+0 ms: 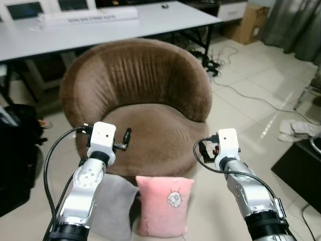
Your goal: Move the pillow to the sofa from floor
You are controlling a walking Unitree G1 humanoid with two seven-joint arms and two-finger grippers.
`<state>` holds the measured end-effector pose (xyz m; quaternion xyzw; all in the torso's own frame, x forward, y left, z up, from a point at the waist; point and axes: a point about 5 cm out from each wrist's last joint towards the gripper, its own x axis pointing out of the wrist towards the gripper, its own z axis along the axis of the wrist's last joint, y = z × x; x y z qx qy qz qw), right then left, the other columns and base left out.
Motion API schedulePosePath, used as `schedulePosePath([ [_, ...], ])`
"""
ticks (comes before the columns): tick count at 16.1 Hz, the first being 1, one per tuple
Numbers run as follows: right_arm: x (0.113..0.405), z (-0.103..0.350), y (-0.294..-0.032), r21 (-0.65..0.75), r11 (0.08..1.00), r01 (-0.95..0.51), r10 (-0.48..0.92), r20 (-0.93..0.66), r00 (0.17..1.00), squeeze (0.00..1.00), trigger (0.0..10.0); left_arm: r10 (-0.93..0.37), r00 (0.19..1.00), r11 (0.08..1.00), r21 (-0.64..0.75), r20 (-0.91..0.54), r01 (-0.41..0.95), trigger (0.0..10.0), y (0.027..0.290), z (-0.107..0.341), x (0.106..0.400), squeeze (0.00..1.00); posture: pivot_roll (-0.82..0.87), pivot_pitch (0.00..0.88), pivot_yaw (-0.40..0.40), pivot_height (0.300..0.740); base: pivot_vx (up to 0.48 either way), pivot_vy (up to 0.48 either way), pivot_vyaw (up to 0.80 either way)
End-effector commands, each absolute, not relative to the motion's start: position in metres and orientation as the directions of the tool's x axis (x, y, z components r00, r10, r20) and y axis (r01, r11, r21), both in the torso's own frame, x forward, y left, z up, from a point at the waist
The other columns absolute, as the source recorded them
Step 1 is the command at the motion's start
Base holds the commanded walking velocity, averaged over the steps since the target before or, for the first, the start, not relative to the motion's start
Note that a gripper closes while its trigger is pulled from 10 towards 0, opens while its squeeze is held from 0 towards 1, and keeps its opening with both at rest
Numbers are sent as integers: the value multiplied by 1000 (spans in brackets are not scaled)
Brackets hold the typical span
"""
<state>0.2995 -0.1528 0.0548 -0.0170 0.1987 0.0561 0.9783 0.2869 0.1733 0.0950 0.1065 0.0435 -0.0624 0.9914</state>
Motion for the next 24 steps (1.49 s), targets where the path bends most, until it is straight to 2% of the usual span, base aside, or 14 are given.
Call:
schedulePosePath([
  [1, 302, 58, -155, 4, 995, -103, 97, -387, 917, 67, 10000, -114, 989, 968, 213, -97, 132, 10000, 172, 96, 288, 0, -7, 0, 8, 740, 0, 0, 0],
  [9, 302, 58, -155, 6, 995, -104, 98, -390, 916, 67, 10000, -108, 989, 968, 216, -98, 127, 10000, 172, 96, 289, 0, -7, 0, 6, 689, 0, 0, 0],
  [16, 302, 57, -155, 7, 995, -98, 93, -392, 915, 63, 10000, -115, 989, 966, 220, -94, 133, 10000, 171, 96, 289, 0, -7, 0, 6, 620, 0, 0, 0],
  [20, 302, 57, -156, 5, 996, -90, 84, -397, 914, 55, 10000, -125, 987, 961, 235, -101, 146, 10000, 170, 95, 290, 0, -9, 0, 9, 620, 0, 0, 0],
  [24, 301, 57, -157, 11, 997, -77, 75, -399, 914, 0, 10000, -140, 985, 955, 251, -102, 161, 10000, 170, 97, 296, 0, -12, 0, 32, 620, 0, 0, 0],
])
